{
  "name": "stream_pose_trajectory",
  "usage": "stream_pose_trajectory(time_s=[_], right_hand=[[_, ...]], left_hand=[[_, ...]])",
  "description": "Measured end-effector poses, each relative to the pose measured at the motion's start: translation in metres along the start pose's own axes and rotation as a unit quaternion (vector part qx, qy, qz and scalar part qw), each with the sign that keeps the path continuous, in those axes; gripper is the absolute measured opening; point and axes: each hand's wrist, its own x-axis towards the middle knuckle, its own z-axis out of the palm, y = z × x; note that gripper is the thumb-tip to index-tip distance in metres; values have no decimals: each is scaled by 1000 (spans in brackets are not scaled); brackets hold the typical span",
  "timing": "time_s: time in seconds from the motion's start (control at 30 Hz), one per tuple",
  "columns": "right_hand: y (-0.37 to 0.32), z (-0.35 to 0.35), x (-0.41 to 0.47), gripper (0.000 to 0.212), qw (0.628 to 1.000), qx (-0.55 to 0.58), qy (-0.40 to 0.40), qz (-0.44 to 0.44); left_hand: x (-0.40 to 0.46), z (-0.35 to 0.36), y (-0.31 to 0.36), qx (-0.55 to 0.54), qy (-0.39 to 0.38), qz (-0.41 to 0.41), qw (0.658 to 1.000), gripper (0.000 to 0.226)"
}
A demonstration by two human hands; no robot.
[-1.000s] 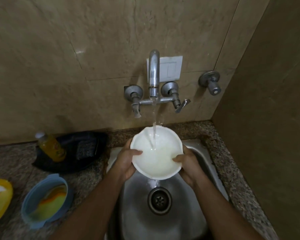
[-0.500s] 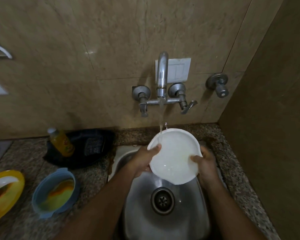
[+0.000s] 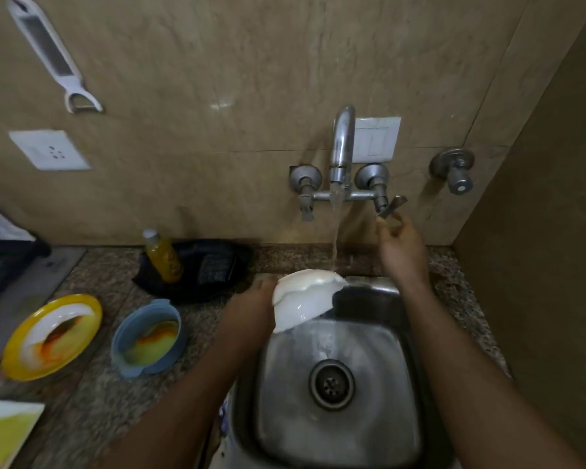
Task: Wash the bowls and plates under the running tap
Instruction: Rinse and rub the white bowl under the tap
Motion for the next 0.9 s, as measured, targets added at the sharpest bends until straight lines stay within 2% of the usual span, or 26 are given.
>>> stream_pose_trajectory(time_s=[0.13,0.2,0.3,0.4,0.5,0.53,0.57,0.6,0.63,0.67,0.7,0.77,0.83,0.9], right_hand=[[-12,4,13,30,985,-149,63,-66],[-14,5,17,28,970,-198,104,-101],[-15,9,17,22,958,-229,112,-131],[-23,3,9,21,956,-244,90,-132],[-9,-1,-27,32,967,-241,58,-58],[4,0,-42,36,976,-213,21,-40],[18,4,-55,41,984,-166,-55,-31],[31,8,-69,48,980,-110,-164,-24],[42,12,-80,56,962,-72,-263,-17],[49,17,-87,61,943,-59,-326,-16],[51,20,-91,61,937,-55,-344,-17],[51,26,-98,44,956,-49,-288,-24],[46,24,-103,21,967,-77,-230,-78],[37,17,-107,17,965,-110,-188,-147]], left_hand=[[-19,-4,-4,43,22,4,999,58],[-26,-7,-4,52,43,20,998,57],[-31,-3,-11,68,49,38,996,57],[-32,-3,-11,30,38,18,999,55],[-29,-2,-14,-13,47,12,999,46],[-28,-2,-14,-32,50,14,998,42],[-27,-3,-15,-53,52,20,997,38],[-26,-3,-16,-71,55,29,996,36],[-25,-4,-17,-81,58,38,994,37],[-24,-6,-17,-88,60,47,993,39],[-23,-8,-17,-99,61,57,992,43],[-26,-10,-17,-117,60,74,989,48],[-29,-13,-17,-141,61,86,984,47],[-28,-19,-20,-167,68,113,977,46]])
